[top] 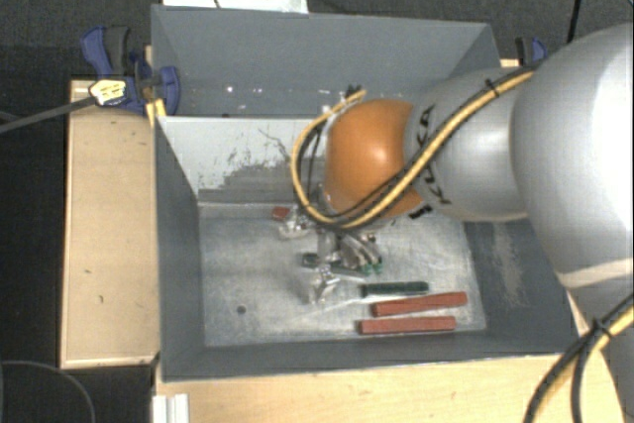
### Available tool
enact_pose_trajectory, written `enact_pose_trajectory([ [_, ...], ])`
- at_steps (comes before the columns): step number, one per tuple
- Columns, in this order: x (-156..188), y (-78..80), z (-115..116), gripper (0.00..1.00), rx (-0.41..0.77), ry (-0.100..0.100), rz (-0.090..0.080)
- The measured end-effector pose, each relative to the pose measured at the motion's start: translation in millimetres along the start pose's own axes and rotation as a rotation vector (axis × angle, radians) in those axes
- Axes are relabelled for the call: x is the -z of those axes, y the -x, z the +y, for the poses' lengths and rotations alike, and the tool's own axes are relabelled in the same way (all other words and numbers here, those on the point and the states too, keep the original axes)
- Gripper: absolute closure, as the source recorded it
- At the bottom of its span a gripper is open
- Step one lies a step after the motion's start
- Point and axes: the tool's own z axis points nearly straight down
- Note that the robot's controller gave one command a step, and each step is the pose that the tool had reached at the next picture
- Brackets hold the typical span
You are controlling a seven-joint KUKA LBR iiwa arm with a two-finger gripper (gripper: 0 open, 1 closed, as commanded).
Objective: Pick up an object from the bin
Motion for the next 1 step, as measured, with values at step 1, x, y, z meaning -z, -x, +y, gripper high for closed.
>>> enact_pose_trajectory([
  [1, 0.1, 0.1, 0.0, 0.00, -0.001, 0.000, 0.000],
])
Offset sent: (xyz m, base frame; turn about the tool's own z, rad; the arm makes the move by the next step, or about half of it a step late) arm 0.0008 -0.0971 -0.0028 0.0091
